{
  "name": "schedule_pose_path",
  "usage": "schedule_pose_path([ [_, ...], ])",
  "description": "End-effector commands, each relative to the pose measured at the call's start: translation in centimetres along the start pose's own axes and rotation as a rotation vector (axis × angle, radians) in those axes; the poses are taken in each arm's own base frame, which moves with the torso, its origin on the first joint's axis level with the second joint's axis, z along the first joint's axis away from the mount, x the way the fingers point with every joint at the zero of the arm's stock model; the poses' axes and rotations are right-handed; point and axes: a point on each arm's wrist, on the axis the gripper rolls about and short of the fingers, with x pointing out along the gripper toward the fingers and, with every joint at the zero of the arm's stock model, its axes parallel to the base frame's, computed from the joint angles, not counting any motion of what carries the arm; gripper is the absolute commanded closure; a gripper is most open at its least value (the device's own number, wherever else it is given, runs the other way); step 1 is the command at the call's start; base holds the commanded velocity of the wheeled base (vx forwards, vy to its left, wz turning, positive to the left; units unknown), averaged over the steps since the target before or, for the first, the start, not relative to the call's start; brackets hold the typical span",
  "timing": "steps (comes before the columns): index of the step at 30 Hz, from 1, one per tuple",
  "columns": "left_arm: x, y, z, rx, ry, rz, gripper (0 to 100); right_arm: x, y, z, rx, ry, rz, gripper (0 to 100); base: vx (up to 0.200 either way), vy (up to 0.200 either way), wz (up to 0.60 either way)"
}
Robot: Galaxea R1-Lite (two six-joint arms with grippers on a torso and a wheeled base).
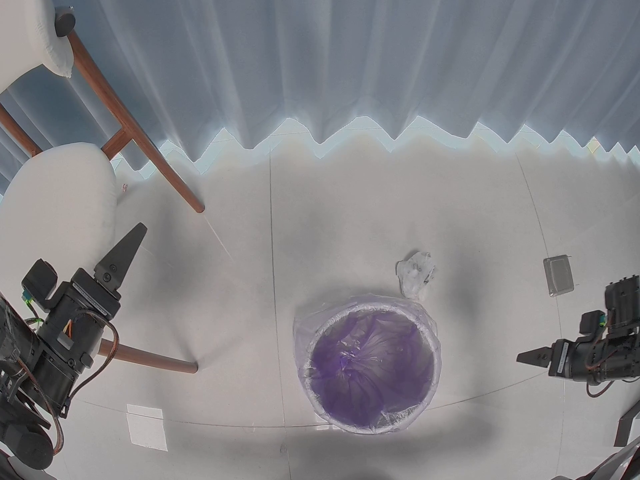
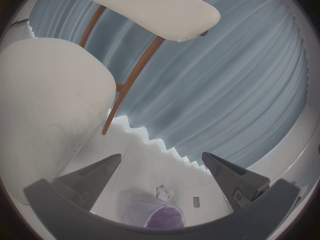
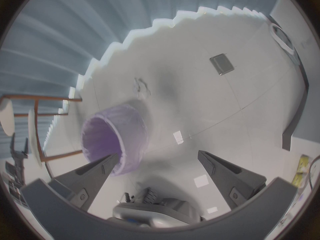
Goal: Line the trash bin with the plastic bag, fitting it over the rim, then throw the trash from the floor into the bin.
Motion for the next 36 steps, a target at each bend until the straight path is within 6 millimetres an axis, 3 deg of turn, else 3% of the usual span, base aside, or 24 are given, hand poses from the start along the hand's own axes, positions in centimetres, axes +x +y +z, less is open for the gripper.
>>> schedule_pose_path([
  [1,-0.3,-0.5,-0.5,0.055,0.041,-0.052,0,7.5,0.6,-0.6,-0.162,0.234,-0.015,0,0.000,0.000,0.00],
  [9,0.1,-0.6,-1.6,0.140,0.095,-0.061,0,13.9,3.1,-2.0,-0.409,0.280,0.062,0,0.000,0.000,0.00],
  [16,0.0,-0.1,-1.6,0.142,0.098,-0.038,0,18.5,4.2,-1.4,-0.502,0.245,0.023,0,0.000,0.000,0.00],
  [24,-0.7,0.4,-1.9,0.148,0.121,-0.012,0,20.9,6.2,-1.1,-0.616,0.217,0.070,0,0.000,0.000,0.00],
  [28,-0.7,0.4,-1.9,0.149,0.119,-0.009,0,22.2,7.7,-0.1,-0.631,0.167,0.097,0,0.000,0.000,0.00],
  [36,-0.7,0.4,-1.9,0.149,0.117,-0.003,0,24.6,8.8,1.5,-0.626,0.097,0.113,0,0.000,0.000,0.00],
])
